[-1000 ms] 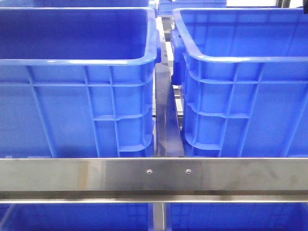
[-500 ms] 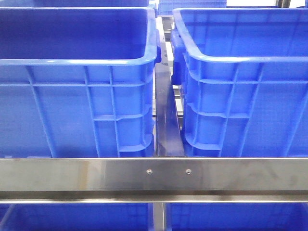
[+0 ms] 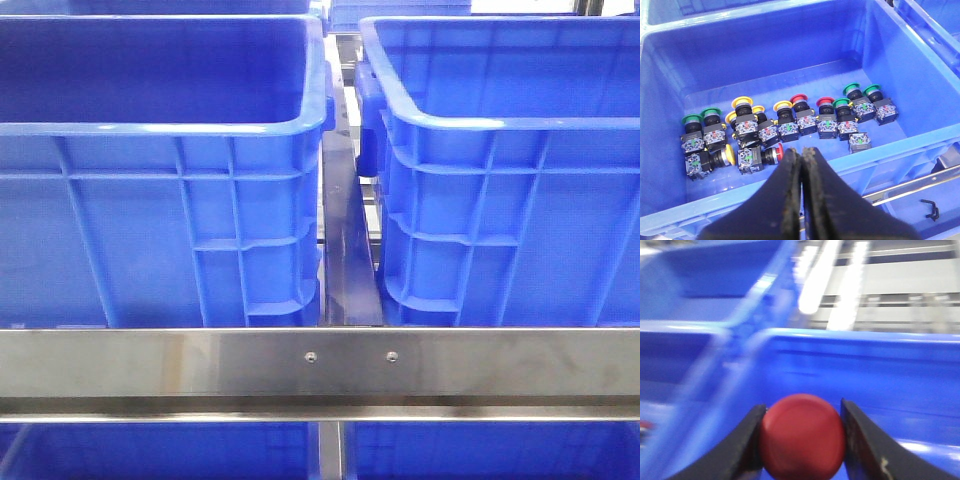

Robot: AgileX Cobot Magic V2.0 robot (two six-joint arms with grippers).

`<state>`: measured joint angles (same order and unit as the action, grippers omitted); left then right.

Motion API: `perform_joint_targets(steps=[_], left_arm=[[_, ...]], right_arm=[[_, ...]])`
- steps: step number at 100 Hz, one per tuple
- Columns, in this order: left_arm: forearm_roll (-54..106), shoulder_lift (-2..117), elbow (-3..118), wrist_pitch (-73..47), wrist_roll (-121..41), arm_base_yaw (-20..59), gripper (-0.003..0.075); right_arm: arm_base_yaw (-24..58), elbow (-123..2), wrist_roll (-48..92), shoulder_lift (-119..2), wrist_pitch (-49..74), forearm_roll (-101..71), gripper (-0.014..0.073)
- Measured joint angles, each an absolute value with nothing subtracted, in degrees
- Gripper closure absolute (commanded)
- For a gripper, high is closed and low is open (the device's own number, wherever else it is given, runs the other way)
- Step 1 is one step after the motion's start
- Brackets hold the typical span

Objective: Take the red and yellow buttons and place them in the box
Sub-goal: 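Carry the red button with the right gripper into the empty crate and release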

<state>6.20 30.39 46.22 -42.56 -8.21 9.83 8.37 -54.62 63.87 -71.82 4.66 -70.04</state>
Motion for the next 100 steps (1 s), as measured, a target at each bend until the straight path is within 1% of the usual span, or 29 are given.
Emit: perform_joint_targets(steps=[6,25,60,74,100], left_arm=[[6.20,30.39,46.22,-42.56,-8.21,9.83,0.0739],[6.20,30.39,46.22,-42.56,-8.18,9.83,0.0739],[6.20,30.39,46.22,-42.56,-8.18,9.83,0.0739],[6.20,30.39,46.22,-42.56,-8.18,9.83,0.0739],[6.20,30.39,46.22,-42.56,-8.08,9.83,0.0739]], right_arm=[[8.37,-54.84,66.72,-74.59,1.61,-69.90,0.0496],[8.37,-58.23,73.58,-84.32,-2.60,-69.90,0.0496],[8.32,-67.61,76.02,-99.14,-6.53,-69.90,0.0496],[7.37,-69.74,76.05,-102.82,-6.63,-69.90,0.0496],[4.63,-70.49,76.15,-106.14,-4.18,-69.90,0.0496]])
